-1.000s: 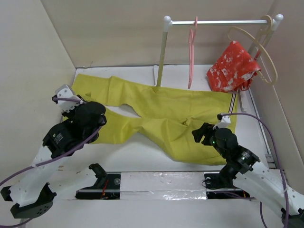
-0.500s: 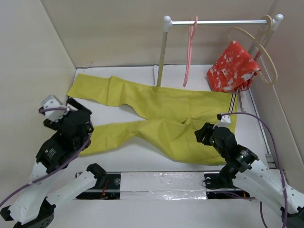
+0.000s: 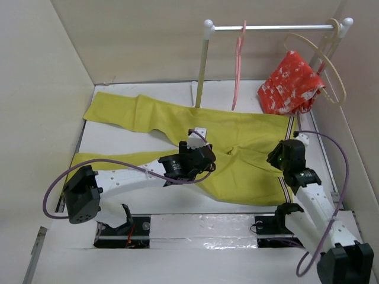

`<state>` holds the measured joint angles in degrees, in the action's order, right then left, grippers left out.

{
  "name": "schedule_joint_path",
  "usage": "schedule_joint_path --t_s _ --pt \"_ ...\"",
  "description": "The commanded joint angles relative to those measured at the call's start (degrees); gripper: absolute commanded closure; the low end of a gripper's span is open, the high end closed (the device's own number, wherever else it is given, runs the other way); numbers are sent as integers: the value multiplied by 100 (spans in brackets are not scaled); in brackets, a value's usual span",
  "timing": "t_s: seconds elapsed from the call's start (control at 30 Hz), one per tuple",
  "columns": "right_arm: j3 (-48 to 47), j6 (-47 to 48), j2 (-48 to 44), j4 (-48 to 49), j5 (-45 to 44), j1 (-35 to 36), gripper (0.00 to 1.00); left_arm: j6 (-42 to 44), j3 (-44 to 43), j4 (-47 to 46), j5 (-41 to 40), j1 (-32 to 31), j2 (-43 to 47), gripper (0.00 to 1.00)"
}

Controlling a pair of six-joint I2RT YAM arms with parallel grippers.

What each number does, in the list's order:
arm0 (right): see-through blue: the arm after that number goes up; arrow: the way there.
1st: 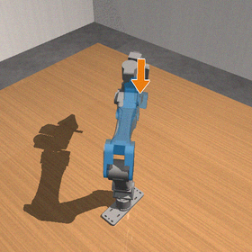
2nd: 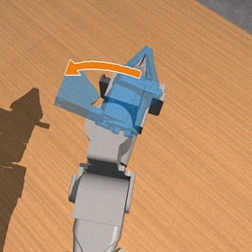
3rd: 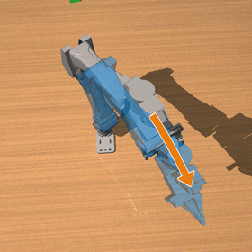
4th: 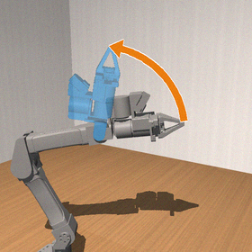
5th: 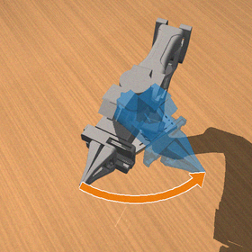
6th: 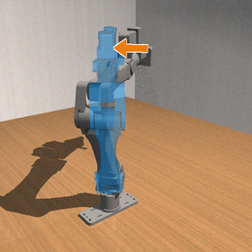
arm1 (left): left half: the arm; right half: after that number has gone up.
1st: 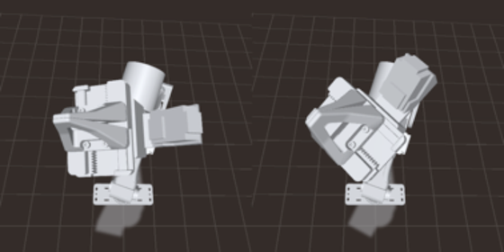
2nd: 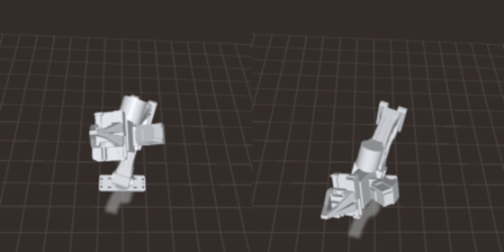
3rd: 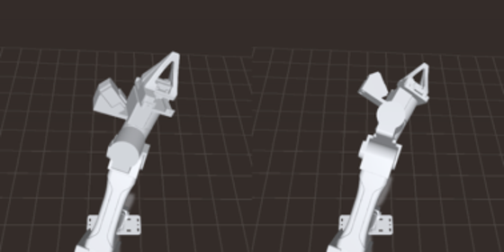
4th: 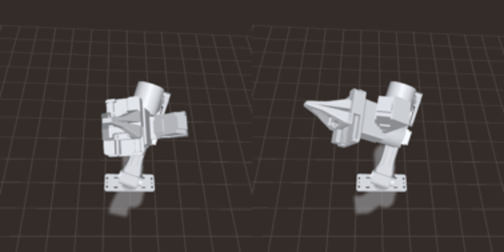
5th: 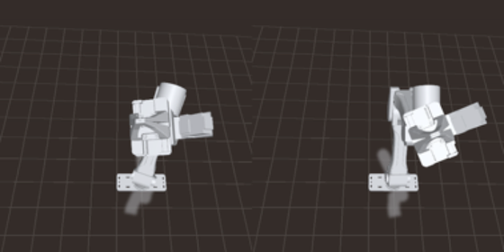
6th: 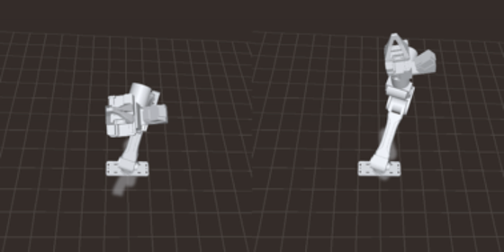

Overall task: Place the trousers on the hanger
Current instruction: Flatten out the trousers at the center of the board.

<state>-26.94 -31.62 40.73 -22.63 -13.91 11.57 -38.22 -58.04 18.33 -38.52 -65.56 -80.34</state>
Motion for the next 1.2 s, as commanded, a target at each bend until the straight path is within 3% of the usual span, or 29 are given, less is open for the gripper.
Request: schedule_joint_path --t_s 0.0,0.03,0.13,0.17,0.33,0.47,0.63,0.7,0.8,0.83,0.87,1.03,1.17 --pt "-382 375 408 426 826 -1040 61 95 300 -1178 862 35 317 39" --pt "-365 419 479 531 898 -1574 37 95 615 -1278 977 35 334 38" --pt "-294 559 681 681 926 -2193 13 86 1222 -1630 1233 -27 448 31" --pt "-321 543 734 655 830 -2377 10 104 1347 -1709 1390 -27 475 30" --pt "-268 428 1287 865 608 -3089 9 253 2032 -2386 1804 -27 843 24" --pt "-303 516 2278 1147 1651 -3890 9 428 2349 -2658 1945 -27 1230 23" --pt "-330 561 2993 1313 2411 -3891 11 710 2552 -2738 1892 156 1529 23" --pt "-137 481 2985 1436 2533 -3891 17 789 2718 -2877 2049 280 1687 23" --pt "-136 498 2993 1429 2473 -3891 68 816 2991 -3097 2278 517 2047 23" --pt "-171 499 2924 1298 2359 -3891 91 816 3053 -3133 2331 588 2179 23" --pt "-224 499 2862 1244 2245 -3891 97 807 3131 -3160 2393 693 2232 23" --pt "-968 446 2572 1068 1595 -3952 100 746 3238 -3230 2745 694 2426 23" --pt "-1840 559 3009 717 900 -3952 100 658 3255 -3116 2780 694 2619 23"
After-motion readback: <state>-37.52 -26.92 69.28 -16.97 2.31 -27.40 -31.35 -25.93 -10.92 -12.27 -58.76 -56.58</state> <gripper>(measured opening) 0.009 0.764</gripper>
